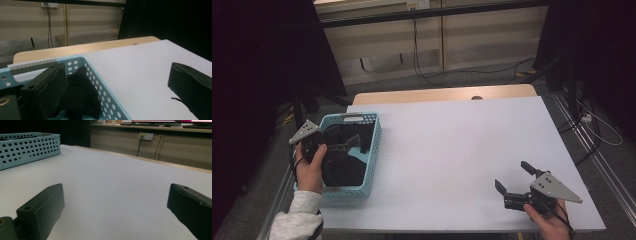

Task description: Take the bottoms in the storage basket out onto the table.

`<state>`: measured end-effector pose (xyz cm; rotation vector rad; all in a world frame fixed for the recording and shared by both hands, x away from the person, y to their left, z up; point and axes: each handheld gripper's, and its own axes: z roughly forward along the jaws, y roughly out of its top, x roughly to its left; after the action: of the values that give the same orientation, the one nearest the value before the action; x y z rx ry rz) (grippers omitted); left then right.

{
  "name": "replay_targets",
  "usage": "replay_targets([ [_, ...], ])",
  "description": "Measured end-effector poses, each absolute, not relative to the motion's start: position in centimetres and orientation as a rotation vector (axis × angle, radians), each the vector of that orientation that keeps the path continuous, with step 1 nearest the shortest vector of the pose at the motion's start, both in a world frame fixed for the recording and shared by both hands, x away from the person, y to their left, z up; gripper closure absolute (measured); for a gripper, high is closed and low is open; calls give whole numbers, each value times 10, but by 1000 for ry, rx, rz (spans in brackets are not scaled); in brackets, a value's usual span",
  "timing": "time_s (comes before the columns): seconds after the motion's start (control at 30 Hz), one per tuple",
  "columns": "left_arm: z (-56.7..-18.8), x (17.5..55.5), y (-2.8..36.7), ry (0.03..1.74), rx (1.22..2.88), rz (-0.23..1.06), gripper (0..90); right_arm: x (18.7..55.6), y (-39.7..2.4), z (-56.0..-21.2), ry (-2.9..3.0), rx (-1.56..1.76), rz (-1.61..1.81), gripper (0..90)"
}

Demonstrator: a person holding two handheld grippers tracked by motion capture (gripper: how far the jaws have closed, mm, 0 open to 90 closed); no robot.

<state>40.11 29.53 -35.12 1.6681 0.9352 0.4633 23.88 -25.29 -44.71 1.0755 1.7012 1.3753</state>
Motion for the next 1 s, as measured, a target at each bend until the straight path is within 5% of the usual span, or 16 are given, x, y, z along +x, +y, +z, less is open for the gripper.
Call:
replay_targets([
  [1.0,-399,444,321,1049,1917,494,46,239,-253,-449,1720,1072,1378,3],
])
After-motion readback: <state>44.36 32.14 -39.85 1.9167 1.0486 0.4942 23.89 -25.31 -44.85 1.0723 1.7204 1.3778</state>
